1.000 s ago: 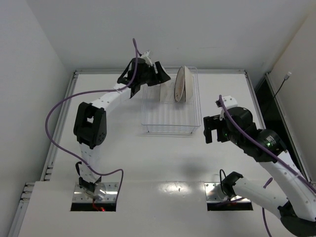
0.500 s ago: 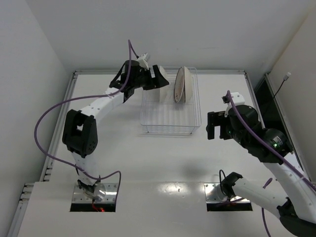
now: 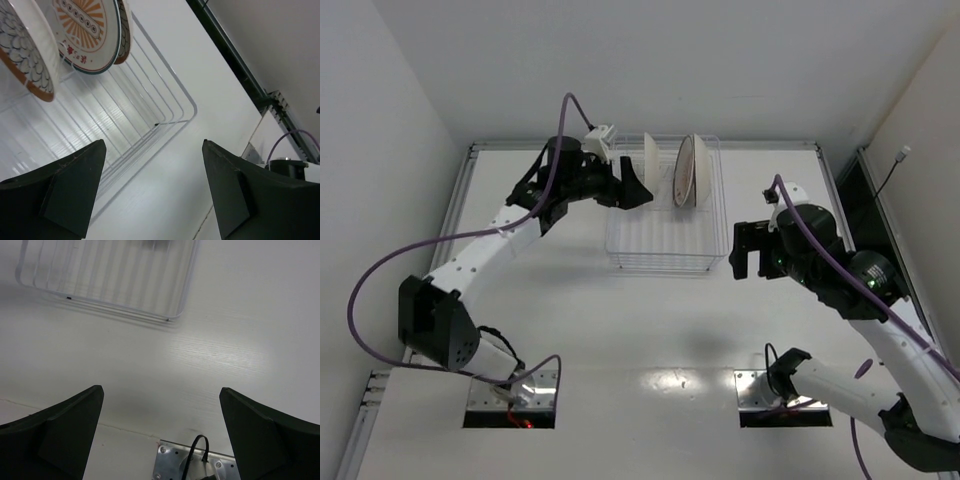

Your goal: Load the plates into the dish rack

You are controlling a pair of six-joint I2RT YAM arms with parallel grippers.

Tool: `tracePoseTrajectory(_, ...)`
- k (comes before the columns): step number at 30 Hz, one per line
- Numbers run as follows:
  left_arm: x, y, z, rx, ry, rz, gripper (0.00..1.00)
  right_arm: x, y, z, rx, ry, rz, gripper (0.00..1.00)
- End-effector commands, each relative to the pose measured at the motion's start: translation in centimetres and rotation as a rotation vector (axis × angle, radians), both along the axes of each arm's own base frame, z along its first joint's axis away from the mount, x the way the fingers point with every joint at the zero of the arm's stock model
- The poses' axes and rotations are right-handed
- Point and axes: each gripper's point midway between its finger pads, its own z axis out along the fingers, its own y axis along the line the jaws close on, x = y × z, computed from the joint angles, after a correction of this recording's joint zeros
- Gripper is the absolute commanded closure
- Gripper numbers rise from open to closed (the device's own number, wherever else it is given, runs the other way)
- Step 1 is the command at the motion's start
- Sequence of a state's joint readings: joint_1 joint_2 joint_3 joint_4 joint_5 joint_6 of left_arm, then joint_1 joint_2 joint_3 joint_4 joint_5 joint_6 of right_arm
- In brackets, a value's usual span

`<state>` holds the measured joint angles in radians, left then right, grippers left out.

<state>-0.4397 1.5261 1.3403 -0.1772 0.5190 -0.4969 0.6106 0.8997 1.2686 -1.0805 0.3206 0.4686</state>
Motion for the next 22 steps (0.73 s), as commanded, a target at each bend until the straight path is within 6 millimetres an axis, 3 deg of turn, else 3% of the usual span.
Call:
tracePoseTrajectory(1,-3.0,2.9,4.2,0.082,-0.193,0.016,0.25,0.6,1.0,2.2,0.075,-0.055,0.011,0.0)
tracePoseTrajectory(4,-4.3,5.2,3.3,0.179,-0.234,0.054,0.25,1.2,0.6,3.2,0.071,-0.09,-0.019,0.0)
tracePoseTrajectory(5,-5.1,6.2,4.0,0.198,-0.278,0.069,0.25,1.3,0.4,3.2,0.064,-0.095,-0.03,0.0)
tracePoseTrajectory(6,-4.9,7.4,3.6,0.235,-0.285,0.13,0.25,1.5,0.5,3.4,0.069,-0.103,-0.03,0.0)
tracePoseTrajectory(7,-5.4,8.4,1.7,0.265,-0.26,0.159,0.25,1.7,0.4,3.6,0.069,-0.116,-0.04,0.0)
tracePoseTrajectory(8,-5.7,9.0,1.7,0.267,-0.28,0.189,0.25,1.7,0.4,3.6,0.069,-0.116,-0.04,0.0)
tracePoseTrajectory(9,-6.8,10.0,3.1,0.242,-0.336,0.222,0.25,1.7,0.4,4.0,0.081,-0.132,-0.04,0.0)
tracePoseTrajectory(10,-7.0,11.0,2.1,0.255,-0.345,0.267,0.22,1.7,0.3,4.0,0.077,-0.135,-0.047,0.0)
tracePoseTrajectory(12,-7.6,12.2,2.3,0.24,-0.379,0.33,0.2,1.9,0.1,4.2,0.076,-0.147,-0.057,0.0)
tracePoseTrajectory(16,-7.9,16.7,1.5,0.282,-0.403,0.556,0.12,2.3,-0.6,4.2,0.042,-0.152,-0.098,0.0)
tracePoseTrajectory(19,-8.4,18.0,0.5,0.274,-0.402,0.62,0.07,2.6,-0.7,3.5,0.023,-0.127,-0.114,0.0)
tracePoseTrajectory(22,-8.6,19.1,0.9,0.263,-0.417,0.681,0.03,2.8,-0.8,3.1,0.017,-0.111,-0.144,0.0)
